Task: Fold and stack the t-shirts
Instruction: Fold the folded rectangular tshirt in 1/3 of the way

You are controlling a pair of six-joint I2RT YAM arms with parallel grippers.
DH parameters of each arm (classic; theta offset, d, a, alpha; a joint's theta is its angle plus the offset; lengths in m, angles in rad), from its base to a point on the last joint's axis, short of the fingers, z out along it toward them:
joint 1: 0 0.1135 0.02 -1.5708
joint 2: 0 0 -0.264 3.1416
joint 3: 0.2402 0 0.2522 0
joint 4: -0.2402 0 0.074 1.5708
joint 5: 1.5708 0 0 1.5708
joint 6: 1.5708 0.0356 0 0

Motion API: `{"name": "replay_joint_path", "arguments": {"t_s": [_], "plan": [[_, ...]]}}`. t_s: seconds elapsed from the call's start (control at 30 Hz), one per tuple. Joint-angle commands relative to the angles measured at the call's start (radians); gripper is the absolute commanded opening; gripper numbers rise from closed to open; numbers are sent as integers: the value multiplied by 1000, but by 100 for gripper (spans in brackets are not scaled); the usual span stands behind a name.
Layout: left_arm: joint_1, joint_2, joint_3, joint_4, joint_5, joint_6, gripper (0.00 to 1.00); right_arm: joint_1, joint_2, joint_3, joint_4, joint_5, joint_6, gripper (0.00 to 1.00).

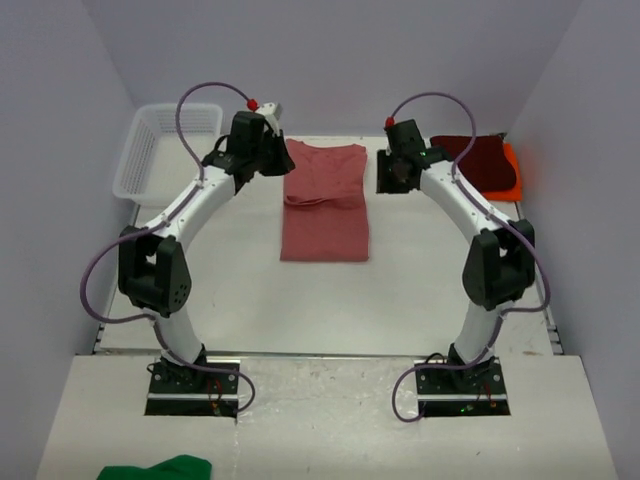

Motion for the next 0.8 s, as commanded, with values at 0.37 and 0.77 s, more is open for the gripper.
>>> {"name": "replay_joint_path", "arguments": {"t_s": [0.37, 0.77], "plan": [[-148, -31, -339, 267, 287, -39, 0, 36, -250, -480, 183, -280, 180, 0], [-143, 173, -194, 239, 258, -16, 0, 103, -109, -462, 227, -329, 195, 0]]}}
